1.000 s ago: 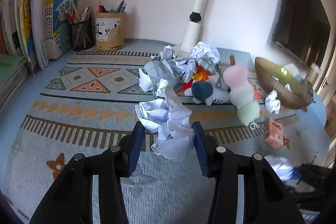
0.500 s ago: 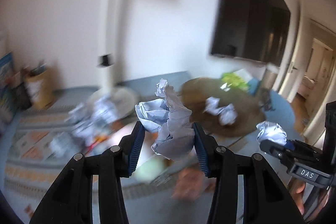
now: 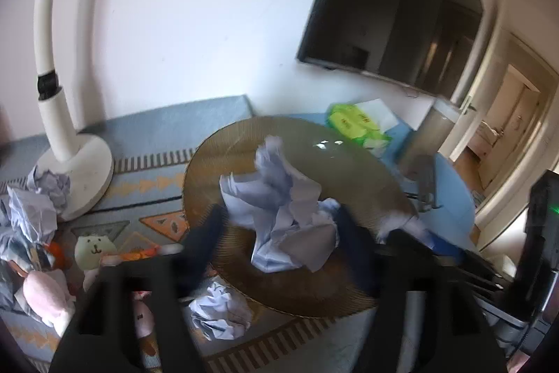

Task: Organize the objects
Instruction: 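Carry both paper balls to the brown glass bowl and release them inside, then move both open tools back toward the clutter on the rug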

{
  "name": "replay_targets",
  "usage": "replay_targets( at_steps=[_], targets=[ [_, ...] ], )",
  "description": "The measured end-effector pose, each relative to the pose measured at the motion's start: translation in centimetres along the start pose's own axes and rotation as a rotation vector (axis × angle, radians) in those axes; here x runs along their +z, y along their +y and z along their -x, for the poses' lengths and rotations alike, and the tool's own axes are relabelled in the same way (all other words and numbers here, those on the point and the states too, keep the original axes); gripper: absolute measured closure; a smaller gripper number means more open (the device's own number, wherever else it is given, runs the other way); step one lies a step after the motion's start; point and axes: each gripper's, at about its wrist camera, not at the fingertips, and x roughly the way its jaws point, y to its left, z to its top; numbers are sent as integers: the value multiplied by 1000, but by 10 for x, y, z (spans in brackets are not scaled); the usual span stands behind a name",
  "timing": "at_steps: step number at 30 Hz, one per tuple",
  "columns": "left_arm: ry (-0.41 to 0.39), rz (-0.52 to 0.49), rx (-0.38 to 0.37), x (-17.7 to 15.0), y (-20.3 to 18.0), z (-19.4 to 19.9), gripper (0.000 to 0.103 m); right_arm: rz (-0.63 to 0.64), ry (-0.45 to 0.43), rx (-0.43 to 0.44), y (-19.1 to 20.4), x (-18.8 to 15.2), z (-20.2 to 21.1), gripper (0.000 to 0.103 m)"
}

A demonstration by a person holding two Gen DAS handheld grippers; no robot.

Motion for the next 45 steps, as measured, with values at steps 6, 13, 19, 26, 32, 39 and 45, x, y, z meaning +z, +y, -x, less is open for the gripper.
replay_targets(
  at_steps=[6,13,19,26,32,39,45],
  targets=[
    [-35,114,-31,-9,38,31,12,-21,-44,-16,-20,-3,23,28],
    [-103,156,131,-70,95,124,12,6,17,169,24,-55,40,19],
    [-50,280,316,-126,184,170,12,182,15,189,91,-100,39,17],
    [-37,366,367,-163,245,171,12,245,64,127,116,-126,12,17],
    [-67,386,313,-168,250,174,12,282,91,72,127,-132,0,14],
    [-56,388,277,-168,253,171,12,293,100,75,128,-132,-3,14],
    [21,358,289,-154,254,162,12,304,133,128,129,-131,-7,14]
  ],
)
